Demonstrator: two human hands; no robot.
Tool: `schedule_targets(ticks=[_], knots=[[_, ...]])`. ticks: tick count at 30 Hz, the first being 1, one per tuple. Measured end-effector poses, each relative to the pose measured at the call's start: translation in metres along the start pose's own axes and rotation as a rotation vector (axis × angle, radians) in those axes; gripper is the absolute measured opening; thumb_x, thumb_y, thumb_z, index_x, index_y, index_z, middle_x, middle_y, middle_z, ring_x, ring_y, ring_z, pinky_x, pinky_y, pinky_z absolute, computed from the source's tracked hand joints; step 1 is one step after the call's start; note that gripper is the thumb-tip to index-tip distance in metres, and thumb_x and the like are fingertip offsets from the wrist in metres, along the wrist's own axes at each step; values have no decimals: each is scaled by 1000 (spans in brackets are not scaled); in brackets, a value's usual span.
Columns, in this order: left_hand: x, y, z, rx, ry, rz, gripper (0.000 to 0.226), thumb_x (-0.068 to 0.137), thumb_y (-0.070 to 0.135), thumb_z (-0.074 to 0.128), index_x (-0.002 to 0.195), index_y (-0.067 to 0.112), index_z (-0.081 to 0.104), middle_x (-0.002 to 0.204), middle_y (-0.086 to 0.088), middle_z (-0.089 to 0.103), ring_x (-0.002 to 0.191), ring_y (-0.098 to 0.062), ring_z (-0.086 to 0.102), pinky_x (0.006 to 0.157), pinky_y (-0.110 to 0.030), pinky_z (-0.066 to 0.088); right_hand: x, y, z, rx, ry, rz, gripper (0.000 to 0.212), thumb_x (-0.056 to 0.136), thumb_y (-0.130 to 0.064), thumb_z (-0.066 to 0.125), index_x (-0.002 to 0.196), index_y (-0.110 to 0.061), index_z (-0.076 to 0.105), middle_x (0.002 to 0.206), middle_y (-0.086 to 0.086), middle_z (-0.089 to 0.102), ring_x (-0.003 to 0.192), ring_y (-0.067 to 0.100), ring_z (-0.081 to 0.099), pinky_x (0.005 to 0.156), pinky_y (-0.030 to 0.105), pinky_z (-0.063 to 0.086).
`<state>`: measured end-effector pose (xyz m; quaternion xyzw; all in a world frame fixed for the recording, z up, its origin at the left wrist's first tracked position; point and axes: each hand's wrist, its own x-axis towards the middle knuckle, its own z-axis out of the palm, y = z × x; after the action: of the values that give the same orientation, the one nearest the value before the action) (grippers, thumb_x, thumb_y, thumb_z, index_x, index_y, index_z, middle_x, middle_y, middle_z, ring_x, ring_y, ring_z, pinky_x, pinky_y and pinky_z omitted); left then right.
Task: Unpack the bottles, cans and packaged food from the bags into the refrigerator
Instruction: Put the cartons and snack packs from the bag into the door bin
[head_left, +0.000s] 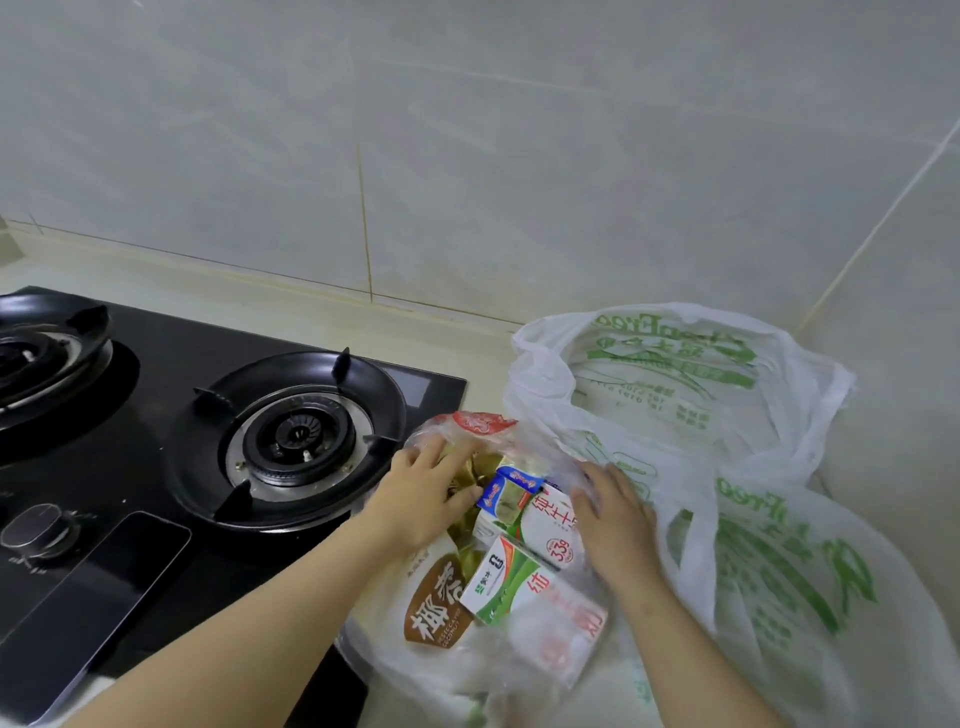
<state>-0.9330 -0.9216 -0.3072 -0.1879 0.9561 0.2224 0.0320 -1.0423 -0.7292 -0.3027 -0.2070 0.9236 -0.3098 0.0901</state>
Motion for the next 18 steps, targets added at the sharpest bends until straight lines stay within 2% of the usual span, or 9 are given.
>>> schedule_targets(ticks=[2,4,6,9,11,14,16,18], knots=[[13,6,-2,-7,-70,-70,61,90,60,36,143,45,10,152,1,21,135,-37,18,111,-46,23,7,0,1,115,124,28,15,92,-13,51,105,-10,58,109,15,62,104,31,54,79,32,37],[26,10,-5,3,-106,-121,64,86,67,34,142,47,9,152,1,21,134,-39,18,109,-47,26,14,-1,-2,171,145,91,4,90,-8,50,86,-10,51,85,10,58,84,31,54,65,32,32],[36,14,-9,16,-124,-155,64,87,67,33,142,47,10,152,2,23,131,-38,23,106,-45,29,22,2,-4,196,135,152,14,90,-8,49,77,-13,44,74,1,50,75,27,49,62,32,29],[44,18,-11,-6,-161,-179,55,90,65,29,141,50,15,149,1,30,130,-38,30,105,-47,31,31,6,-7,239,119,258,24,90,-12,49,69,-18,38,67,-3,44,70,24,45,60,32,29],[46,20,-11,-27,-178,-180,53,90,65,27,140,49,23,141,-2,37,127,-35,38,102,-46,37,33,13,-8,360,87,366,21,89,-14,51,71,-18,41,63,0,47,63,24,46,56,30,31],[51,22,-12,-157,-198,-191,55,91,62,30,137,34,39,133,-3,46,117,-27,51,100,-41,41,33,25,-12,598,25,503,17,87,-9,55,73,-16,48,64,6,51,57,20,47,53,25,35],[53,25,-15,-251,-208,-241,53,93,58,32,129,23,51,125,-4,57,113,-23,54,101,-39,41,35,32,-13,800,-28,616,8,88,-3,57,86,-10,56,73,10,58,63,22,55,52,25,45],[55,27,-17,-289,-190,-323,49,95,51,30,116,17,58,115,-6,62,105,-23,57,98,-39,43,38,42,-10,907,-48,695,14,88,2,57,100,-4,58,83,14,63,70,24,59,49,24,51]])
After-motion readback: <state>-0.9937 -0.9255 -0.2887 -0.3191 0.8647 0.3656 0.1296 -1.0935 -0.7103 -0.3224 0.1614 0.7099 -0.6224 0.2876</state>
